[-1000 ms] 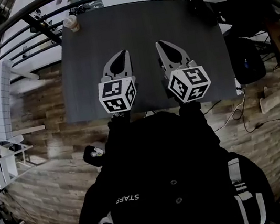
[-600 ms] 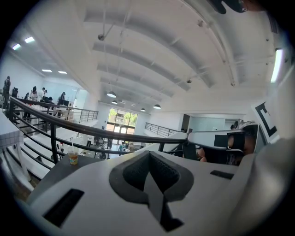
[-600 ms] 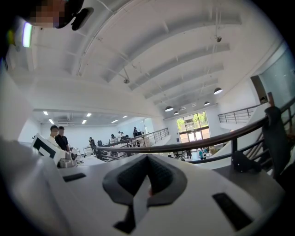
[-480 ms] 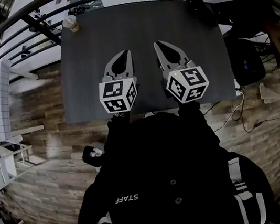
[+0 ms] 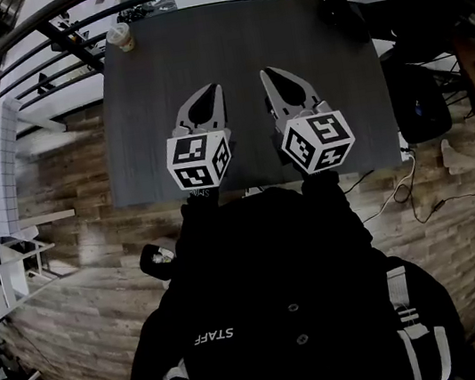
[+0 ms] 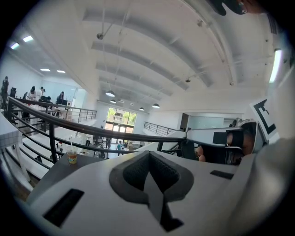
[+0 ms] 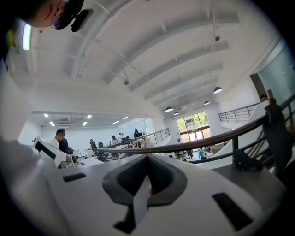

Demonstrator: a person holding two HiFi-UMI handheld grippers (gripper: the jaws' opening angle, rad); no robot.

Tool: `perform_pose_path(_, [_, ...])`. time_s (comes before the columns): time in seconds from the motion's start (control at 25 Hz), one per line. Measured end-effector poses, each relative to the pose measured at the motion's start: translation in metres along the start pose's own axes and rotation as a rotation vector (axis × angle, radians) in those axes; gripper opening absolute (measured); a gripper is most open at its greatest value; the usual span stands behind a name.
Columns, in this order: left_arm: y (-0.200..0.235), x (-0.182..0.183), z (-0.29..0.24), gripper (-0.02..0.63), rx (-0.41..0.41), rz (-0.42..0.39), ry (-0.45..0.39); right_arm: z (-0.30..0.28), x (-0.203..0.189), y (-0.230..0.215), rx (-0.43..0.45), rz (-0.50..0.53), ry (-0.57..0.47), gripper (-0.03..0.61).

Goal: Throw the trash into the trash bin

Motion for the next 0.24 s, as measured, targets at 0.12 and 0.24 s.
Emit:
perform_pose_path(0.12, [-0.0006,0.0014,-0.0027,0.000,-0.005,-0.009,-0.002,-0.0008,0.0025,-0.0024,-0.003,0.007,-0.009,0.015])
perform_pose_path(0.24, [0.0002,0.0051,-0.0065,0.000,-0.008,-0.024,-0.011,-0.0041,0.0070,-0.0060,-0.005,0.020,-0.024,0.015])
Point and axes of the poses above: the fingertips, and each gripper's own axes: z backward along the fingers, y to its left, x out of its top, the point moved 2 cm from there along z, backward along the fingers, and after that the axes turned 6 degrees about y, right-handed, at the moved point
